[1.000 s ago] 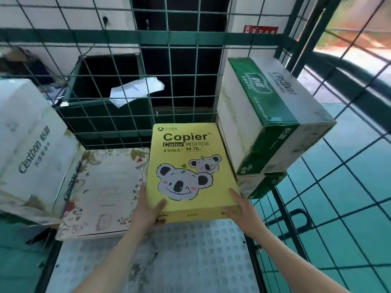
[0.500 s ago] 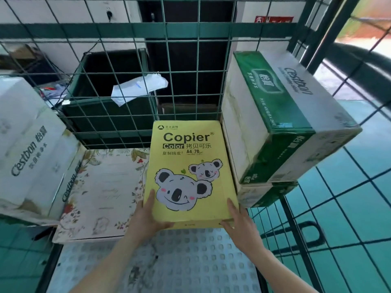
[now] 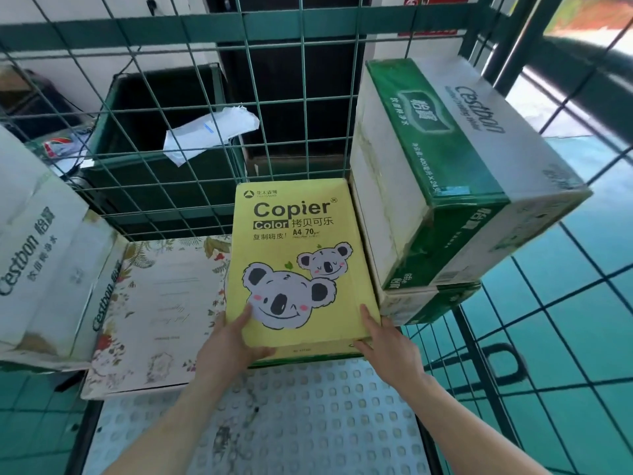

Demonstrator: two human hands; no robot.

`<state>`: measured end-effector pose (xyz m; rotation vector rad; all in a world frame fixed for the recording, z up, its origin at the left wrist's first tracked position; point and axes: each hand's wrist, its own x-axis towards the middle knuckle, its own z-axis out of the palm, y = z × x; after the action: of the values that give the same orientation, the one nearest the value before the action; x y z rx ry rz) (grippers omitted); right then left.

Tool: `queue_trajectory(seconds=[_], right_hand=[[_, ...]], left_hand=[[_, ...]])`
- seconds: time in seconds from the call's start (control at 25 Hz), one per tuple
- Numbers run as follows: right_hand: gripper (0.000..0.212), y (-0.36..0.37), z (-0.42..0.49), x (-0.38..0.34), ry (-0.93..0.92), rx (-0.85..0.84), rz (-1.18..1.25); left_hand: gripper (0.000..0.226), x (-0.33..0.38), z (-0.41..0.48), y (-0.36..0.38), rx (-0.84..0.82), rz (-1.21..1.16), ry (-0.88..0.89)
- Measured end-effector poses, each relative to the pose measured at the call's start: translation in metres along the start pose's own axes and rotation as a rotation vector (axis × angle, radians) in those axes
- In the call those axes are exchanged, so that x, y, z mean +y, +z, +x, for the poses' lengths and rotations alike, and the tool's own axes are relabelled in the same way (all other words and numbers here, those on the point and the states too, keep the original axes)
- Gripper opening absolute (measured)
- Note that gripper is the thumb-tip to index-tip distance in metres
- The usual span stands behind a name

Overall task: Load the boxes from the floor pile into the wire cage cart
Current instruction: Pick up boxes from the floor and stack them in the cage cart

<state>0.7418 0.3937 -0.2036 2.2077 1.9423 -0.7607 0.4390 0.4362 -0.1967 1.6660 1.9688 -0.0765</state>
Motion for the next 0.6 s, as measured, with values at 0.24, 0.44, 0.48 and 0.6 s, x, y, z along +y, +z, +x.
queue_trajectory(seconds=[0.24, 0.44, 0.48, 0.6], right_hand=[[0.081, -0.024, -0.012, -0.005, 0.026, -0.119, 0.288], [0.067, -0.031, -0.098, -0.012, 0.106, -0.004, 0.749], [0.064, -0.032, -0.122, -0.015, 0.135, 0.048, 0.870], [0.058, -0.026, -0.190, -0.020, 0.209, 0.207, 1.101]], left_hand=[[0.093, 0.033, -0.018, -0.021, -0.046, 0.148, 0.004], [0.052, 0.083, -0.091, -0.018, 0.033, -0.339, 0.315], [0.048, 0.091, -0.110, -0.019, 0.036, -0.420, 0.369], [0.039, 0.106, -0.162, -0.016, -0.008, -0.528, 0.512]])
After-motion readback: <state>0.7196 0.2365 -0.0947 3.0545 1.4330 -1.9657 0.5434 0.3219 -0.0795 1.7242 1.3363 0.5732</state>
